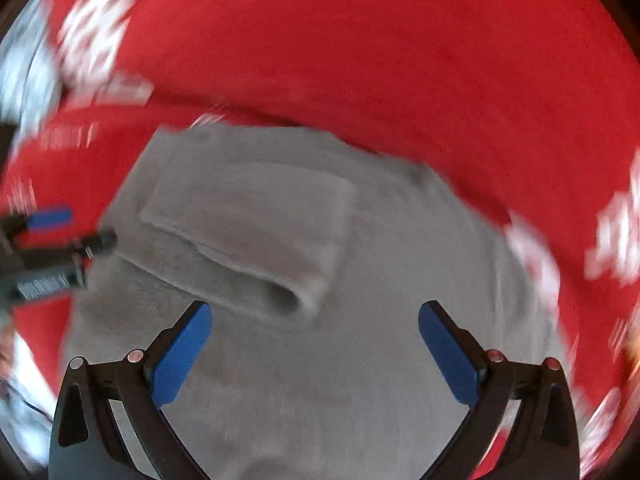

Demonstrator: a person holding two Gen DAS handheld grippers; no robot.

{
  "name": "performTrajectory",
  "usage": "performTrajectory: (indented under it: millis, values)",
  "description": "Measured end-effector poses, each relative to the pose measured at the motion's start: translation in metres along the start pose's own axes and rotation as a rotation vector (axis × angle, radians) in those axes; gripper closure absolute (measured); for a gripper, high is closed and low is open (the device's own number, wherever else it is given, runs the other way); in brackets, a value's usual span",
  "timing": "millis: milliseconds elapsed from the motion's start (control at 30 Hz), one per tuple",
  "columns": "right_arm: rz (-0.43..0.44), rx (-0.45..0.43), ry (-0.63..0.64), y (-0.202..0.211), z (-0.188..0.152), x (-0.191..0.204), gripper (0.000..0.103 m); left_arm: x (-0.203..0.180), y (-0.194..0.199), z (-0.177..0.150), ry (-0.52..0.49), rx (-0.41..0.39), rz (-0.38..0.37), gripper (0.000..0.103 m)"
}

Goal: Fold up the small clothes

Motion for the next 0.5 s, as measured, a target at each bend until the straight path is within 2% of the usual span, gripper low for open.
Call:
performTrajectory:
  millis: [33, 133, 167, 200, 267, 367, 433, 500]
  values:
    - [-0.025, -0.003, 0.056, -0.006, 0.005, 0.009, 0.008, 0.002, -0.005, -0.001, 0.013, 0.005, -0.010, 0.026]
    - [-0.133, 0.038, 0.167, -0.032, 0.019, 0.025, 0.039, 0.002, -0.016, -0.004, 0.021, 0.008, -0.004, 0.026]
    - [-0.146, 0.048, 0.167, -0.035, 0.020, 0.022, 0.074, 0.002, -0.016, -0.006, 0.024, -0.001, -0.009, 0.026]
    - [-0.140, 0.051, 0.132, -0.037, 0.022, 0.016, 0.092, 0.001, -0.015, -0.007, 0.021, -0.001, -0.006, 0.026]
    - [-0.085, 0.003, -0.051, -0.021, 0.022, -0.012, 0.093, 0.000, -0.015, -0.009, 0.014, -0.001, -0.002, 0.026]
    - [0.144, -0.087, -0.444, 0.005, 0.002, -0.072, 0.092, -0.001, -0.014, -0.008, 0.011, 0.000, -0.005, 0.026]
    - [0.278, -0.090, -0.721, 0.001, -0.024, -0.111, 0.092, -0.005, -0.012, -0.005, 0.002, 0.000, -0.005, 0.026]
    - [0.463, -0.065, -0.988, -0.012, -0.062, -0.135, 0.087, -0.007, -0.010, -0.002, -0.007, -0.001, 0.005, 0.026]
Point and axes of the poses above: each gripper's, at about its wrist camera, not at the fingertips, and y roughly against the way its jaws point, x to its left, z to its top, the point moved 6 cm from there along -y, roughly the way its jaws point, and after that the axes turned 3 degrees about x, right-handed, at the moved point
